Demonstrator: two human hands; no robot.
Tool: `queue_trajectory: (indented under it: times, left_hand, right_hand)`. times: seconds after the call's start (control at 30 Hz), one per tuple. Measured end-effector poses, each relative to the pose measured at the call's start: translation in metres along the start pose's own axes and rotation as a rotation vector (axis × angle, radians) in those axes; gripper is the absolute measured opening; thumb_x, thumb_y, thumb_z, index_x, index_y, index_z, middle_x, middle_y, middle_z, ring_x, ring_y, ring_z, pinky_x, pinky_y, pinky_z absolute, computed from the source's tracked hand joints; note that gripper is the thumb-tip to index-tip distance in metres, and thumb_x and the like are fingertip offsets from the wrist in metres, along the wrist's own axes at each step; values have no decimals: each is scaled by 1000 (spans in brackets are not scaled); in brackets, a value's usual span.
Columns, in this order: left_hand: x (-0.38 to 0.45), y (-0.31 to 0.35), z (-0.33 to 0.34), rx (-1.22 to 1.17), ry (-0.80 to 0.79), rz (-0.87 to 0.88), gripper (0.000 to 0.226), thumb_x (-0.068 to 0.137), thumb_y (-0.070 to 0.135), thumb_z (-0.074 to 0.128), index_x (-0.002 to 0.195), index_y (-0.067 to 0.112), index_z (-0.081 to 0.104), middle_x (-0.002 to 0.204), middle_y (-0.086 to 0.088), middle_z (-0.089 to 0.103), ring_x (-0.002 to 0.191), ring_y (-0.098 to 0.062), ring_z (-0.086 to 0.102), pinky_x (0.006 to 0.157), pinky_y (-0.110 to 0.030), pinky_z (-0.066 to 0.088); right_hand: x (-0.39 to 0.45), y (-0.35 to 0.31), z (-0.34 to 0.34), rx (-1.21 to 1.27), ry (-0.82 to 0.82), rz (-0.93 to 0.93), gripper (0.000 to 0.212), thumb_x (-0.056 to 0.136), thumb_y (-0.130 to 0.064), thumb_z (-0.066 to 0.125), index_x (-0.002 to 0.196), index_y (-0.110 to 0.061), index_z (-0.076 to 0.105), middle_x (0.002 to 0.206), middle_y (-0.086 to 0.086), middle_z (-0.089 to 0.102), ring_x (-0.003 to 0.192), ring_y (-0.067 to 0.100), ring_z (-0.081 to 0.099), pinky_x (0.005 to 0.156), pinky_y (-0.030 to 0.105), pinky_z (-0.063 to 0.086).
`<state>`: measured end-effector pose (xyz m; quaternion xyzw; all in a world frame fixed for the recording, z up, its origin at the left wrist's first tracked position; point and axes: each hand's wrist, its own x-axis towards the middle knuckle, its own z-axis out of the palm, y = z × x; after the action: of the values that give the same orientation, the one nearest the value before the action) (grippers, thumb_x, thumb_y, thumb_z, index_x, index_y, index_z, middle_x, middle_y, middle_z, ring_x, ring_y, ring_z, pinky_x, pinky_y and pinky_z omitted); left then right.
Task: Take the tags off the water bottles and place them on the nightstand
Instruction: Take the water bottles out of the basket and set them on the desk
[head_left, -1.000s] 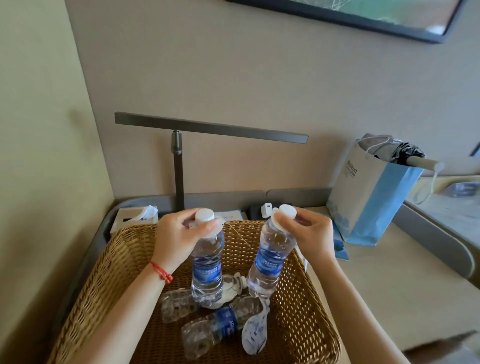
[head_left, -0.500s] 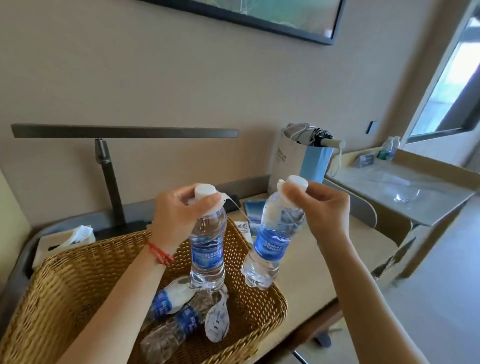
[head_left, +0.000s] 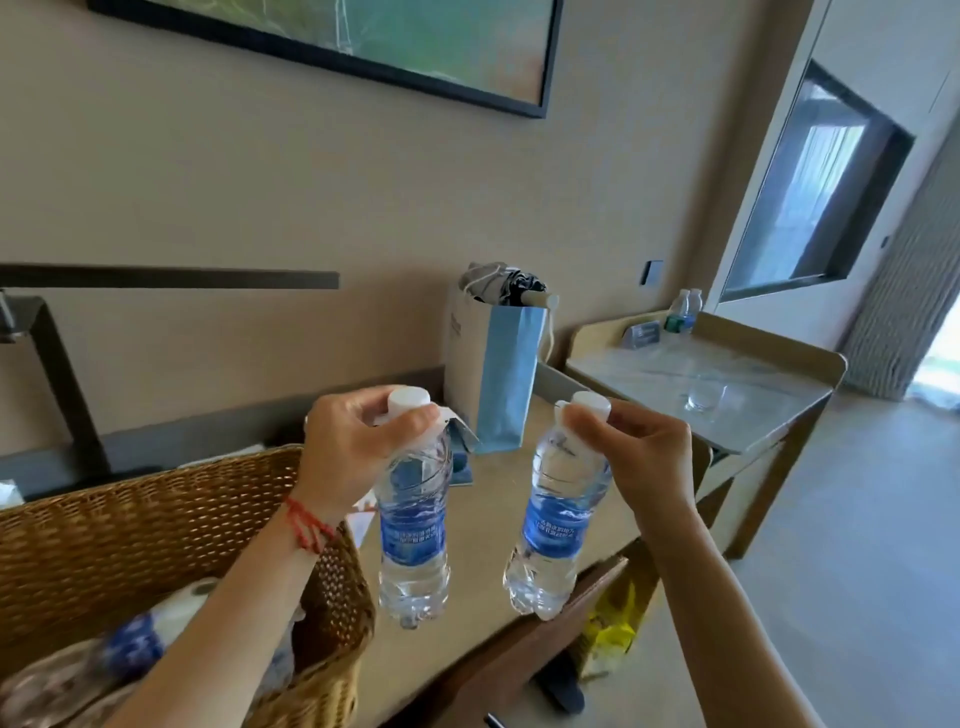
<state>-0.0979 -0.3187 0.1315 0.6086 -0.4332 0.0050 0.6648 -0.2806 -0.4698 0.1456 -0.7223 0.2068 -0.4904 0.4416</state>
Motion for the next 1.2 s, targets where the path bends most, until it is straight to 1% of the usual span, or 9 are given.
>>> queue_trajectory:
  times: [0.23, 0.3, 0.43, 0.67, 0.73, 0.83, 1.0, 1.1, 1.2]
  left_hand:
    - [-6, -10, 81, -20, 51, -74, 26, 57, 53, 70, 74, 34, 73, 72, 13, 73, 67, -2, 62, 65, -23, 52]
    - [-2, -15, 98, -33, 61, -107, 26, 56, 53, 71, 73, 33, 74, 73, 10, 74, 68, -5, 63, 66, -25, 53]
    - [11, -32, 127, -16, 35, -143, 27, 58, 51, 79, 75, 30, 74, 69, 14, 73, 65, -1, 64, 60, -13, 50]
    - [56, -88, 168, -11, -22, -163, 21, 70, 22, 76, 86, 9, 74, 76, -2, 73, 63, 2, 63, 57, -9, 47]
    - [73, -106, 179, 5, -44, -159, 19, 72, 18, 75, 87, 8, 73, 77, 0, 72, 65, 5, 63, 55, -6, 45]
    - [96, -133, 194, 28, -65, -173, 16, 73, 21, 74, 87, 13, 72, 77, 4, 70, 67, 7, 61, 54, -5, 44]
    - [121, -168, 218, 21, -46, -177, 20, 68, 33, 72, 86, 26, 70, 79, 12, 70, 74, 3, 64, 59, -9, 49]
    - [136, -190, 233, 14, -43, -210, 19, 66, 36, 71, 84, 30, 69, 80, 14, 70, 76, 4, 64, 59, -8, 49]
    - [148, -213, 247, 42, -68, -239, 27, 66, 40, 70, 89, 25, 70, 84, 13, 70, 80, 4, 64, 58, -8, 48]
  right_hand:
    - [26, 43, -65, -38, -33, 66, 14, 67, -30, 79, 79, -25, 74, 66, -20, 71, 62, -4, 66, 48, 5, 43]
    - [35, 54, -78, -33, -31, 91, 12, 67, -30, 79, 77, -29, 73, 69, -19, 72, 64, -3, 66, 49, 5, 44]
    - [54, 79, -90, -34, -33, 123, 11, 67, -31, 79, 64, -38, 71, 66, -17, 71, 61, -3, 65, 50, 6, 45]
    - [95, 137, -80, -54, -8, 186, 12, 67, -32, 79, 77, -30, 73, 71, -14, 73, 67, -1, 66, 51, 7, 46]
    - [110, 154, -75, -60, -11, 198, 12, 67, -32, 80, 77, -28, 74, 69, -12, 73, 66, 0, 66, 51, 7, 46]
    - [131, 181, -68, -81, -6, 218, 16, 67, -32, 79, 79, -23, 75, 68, -11, 72, 65, 3, 66, 52, 8, 47]
    - [164, 227, -57, -138, 5, 247, 25, 71, -29, 77, 92, -18, 72, 82, -7, 71, 74, 5, 66, 53, 5, 48]
    - [185, 255, -52, -153, -20, 271, 24, 70, -30, 78, 90, -17, 74, 81, -6, 72, 72, 2, 66, 54, 5, 48]
    - [206, 282, -50, -137, -54, 277, 14, 70, -29, 78, 83, -28, 72, 75, -15, 70, 71, -2, 66, 56, 7, 50]
